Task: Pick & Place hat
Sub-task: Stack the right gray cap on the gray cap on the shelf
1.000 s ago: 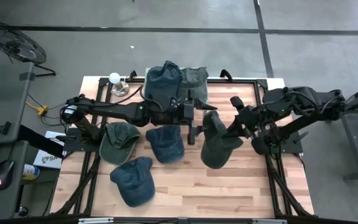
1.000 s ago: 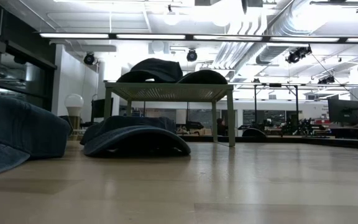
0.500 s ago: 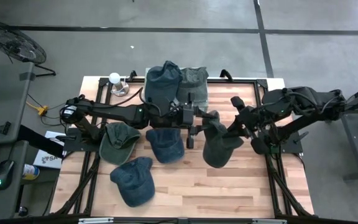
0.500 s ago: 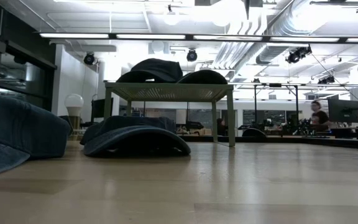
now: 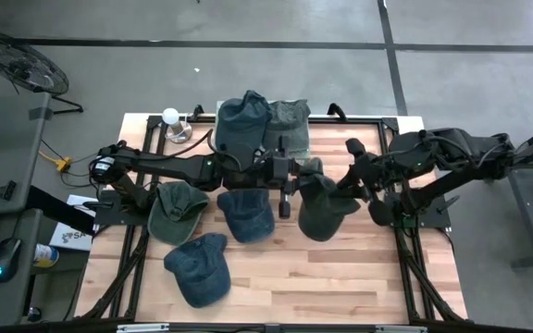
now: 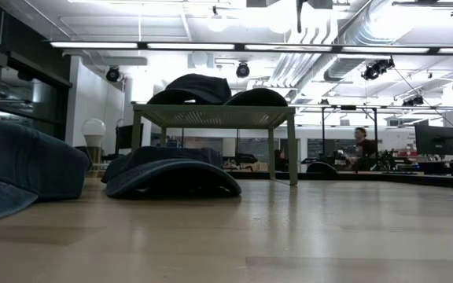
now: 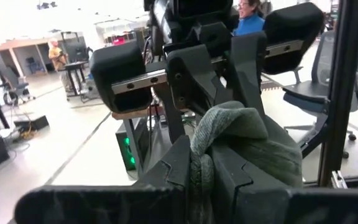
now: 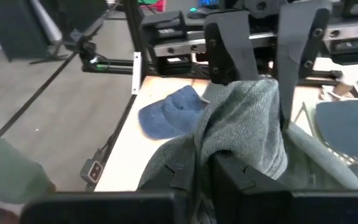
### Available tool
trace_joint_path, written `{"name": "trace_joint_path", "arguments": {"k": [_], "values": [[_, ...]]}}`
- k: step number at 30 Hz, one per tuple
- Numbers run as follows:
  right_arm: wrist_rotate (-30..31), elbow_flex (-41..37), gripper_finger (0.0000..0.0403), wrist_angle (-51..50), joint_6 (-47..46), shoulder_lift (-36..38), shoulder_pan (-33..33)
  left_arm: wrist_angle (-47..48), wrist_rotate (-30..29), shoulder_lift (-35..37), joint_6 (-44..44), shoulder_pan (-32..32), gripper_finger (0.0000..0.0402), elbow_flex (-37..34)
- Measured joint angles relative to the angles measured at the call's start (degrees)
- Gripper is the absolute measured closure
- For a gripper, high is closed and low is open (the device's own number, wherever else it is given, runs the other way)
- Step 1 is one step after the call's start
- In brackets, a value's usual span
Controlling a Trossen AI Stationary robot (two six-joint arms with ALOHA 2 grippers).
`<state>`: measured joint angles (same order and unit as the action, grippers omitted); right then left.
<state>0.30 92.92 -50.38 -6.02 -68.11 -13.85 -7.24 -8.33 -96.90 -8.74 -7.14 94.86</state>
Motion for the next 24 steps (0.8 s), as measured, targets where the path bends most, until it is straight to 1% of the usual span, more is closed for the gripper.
{"name": "trace_joint_path", "arguments": {"k": [3, 9, 12, 18, 24], "values": [[2.65, 0.0, 0.0356, -0.66, -1.58, 0.5, -0.02, 1.37, -0.97, 0.62, 0.3, -0.01, 0.0375, -0.01], [10.14, 0.0, 0.0318, -1.29, -3.59, 3.1, 0.0, 4.11, -6.28, 2.1, 2.04, 0.0, 0.0375, 0.33], [13.62, 0.0, 0.0301, -1.63, -4.52, 4.59, 0.0, 11.62, -8.97, 2.58, 2.81, 0.07, 0.0375, 3.87], [19.65, 0.0, 0.0277, -3.63, -6.95, 6.75, 0.0, 27.76, -10.16, 2.15, 5.64, 3.14, 0.0375, 14.51], [23.28, 0.0, 0.0274, -7.16, -10.12, 7.08, 0.0, 38.38, -10.5, 2.12, 14.5, 8.81, 0.0375, 20.93]]}}
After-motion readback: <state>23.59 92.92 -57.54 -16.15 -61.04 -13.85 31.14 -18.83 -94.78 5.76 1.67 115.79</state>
